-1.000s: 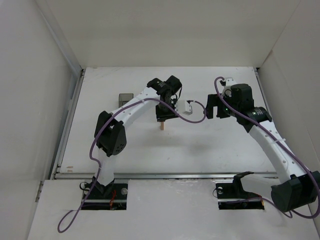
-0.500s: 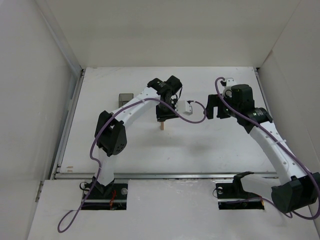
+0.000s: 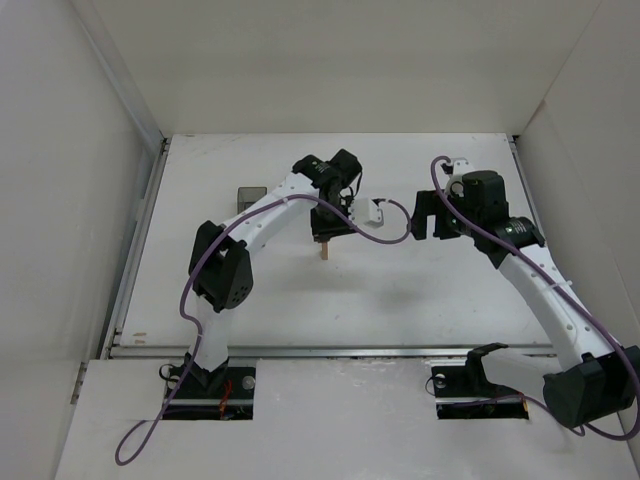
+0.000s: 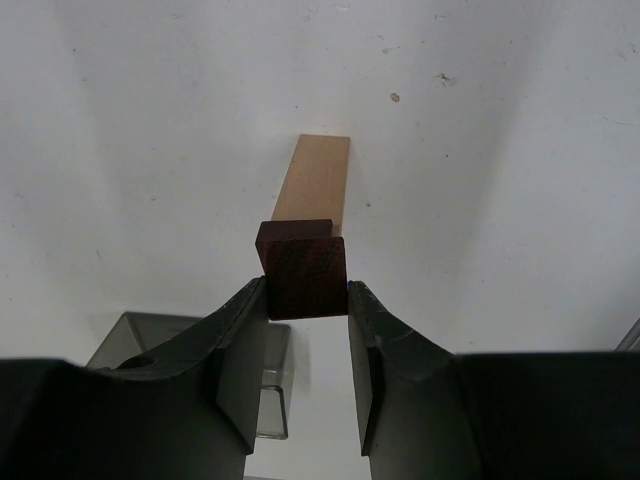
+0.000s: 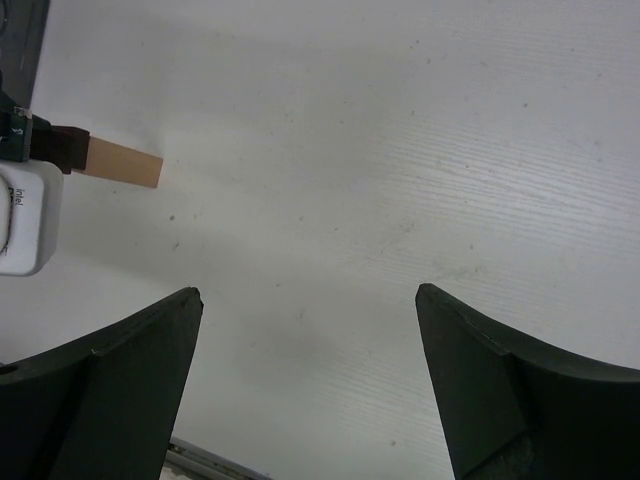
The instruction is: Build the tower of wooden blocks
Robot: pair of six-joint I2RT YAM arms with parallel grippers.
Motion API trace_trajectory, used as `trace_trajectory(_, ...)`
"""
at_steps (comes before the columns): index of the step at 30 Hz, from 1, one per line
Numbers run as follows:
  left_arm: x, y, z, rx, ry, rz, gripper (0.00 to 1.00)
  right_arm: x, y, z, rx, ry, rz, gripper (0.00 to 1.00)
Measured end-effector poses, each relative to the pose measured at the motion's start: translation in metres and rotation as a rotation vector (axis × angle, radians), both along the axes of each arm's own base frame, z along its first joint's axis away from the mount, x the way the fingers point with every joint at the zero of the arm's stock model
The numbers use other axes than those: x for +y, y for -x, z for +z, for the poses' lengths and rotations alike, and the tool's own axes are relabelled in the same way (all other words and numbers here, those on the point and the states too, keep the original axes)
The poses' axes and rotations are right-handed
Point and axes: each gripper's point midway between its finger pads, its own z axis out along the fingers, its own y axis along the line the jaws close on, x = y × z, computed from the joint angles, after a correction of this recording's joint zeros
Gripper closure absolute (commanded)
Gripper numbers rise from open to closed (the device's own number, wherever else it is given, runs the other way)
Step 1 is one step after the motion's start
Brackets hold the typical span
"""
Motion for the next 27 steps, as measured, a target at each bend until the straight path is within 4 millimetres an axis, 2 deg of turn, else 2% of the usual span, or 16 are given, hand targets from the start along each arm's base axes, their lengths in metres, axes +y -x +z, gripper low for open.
trace_trajectory(3,0.001,-0.0011,0.0,-0.001,0.0,0.002,0.75,0.0001,0.0001,-0.0001,0.0,-0.001,0.0,0.07)
trace_trajectory(5,0.0011,-0.0012,0.0,-0.001,-0.001,-0.002,0.7,0.0001,0.0005,-0.0009,0.003,-0.002,-0.002,0.07)
trace_trajectory(27,-0.0068,0.0009,0.0033,0.012,0.038,-0.04,0.69,0.0007,0.0007,-0.0017,0.009,-0.014,-0.011,0.07)
